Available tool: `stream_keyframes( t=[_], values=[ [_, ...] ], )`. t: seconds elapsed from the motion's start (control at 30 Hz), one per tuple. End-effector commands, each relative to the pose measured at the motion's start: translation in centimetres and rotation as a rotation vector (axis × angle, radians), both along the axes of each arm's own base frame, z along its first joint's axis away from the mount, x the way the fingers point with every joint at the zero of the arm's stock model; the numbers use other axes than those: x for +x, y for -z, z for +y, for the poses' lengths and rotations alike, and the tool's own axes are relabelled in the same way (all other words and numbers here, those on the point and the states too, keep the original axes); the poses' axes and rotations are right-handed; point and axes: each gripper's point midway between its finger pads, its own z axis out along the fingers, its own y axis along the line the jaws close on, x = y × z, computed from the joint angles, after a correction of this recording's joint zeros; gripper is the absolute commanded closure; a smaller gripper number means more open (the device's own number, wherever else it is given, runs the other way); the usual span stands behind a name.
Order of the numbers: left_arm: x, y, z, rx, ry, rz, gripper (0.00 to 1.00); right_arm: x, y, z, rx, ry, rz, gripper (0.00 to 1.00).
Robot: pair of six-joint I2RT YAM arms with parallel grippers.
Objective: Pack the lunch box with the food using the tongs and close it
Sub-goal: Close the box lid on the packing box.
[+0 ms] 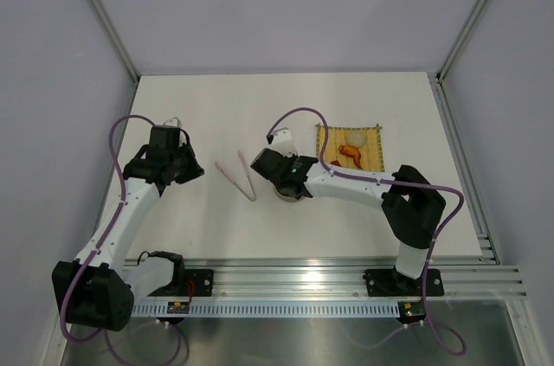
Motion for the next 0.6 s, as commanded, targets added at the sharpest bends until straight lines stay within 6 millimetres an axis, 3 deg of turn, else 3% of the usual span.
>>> stream_keyframes(
  t=[0.0,0.27,0.43,0.57],
  values=[
    [0.5,-0.8,-0.3,-0.024,0.009,-0.047,1.0,-3.0,3.9,-3.1,-0.153,0.009,0.128,1.0],
    [0.5,-0.7,-0.4,-0.028,0.007,-0.047,1.0,-3.7,-1.6,-0.1,0.077,-0.066,0.119,1.0],
    [0.5,-0.7,-0.4,-0.028,0.009,-0.047,1.0,-3.6,-2.9,-0.5,0.083,-0.055,0.098,1.0],
    [0.6,-0.7,-0.4,-0.03,0.009,-0.049,1.0,-3.7,-2.8,-1.0,0.063,-0.049,0.102,1.0]
  ],
)
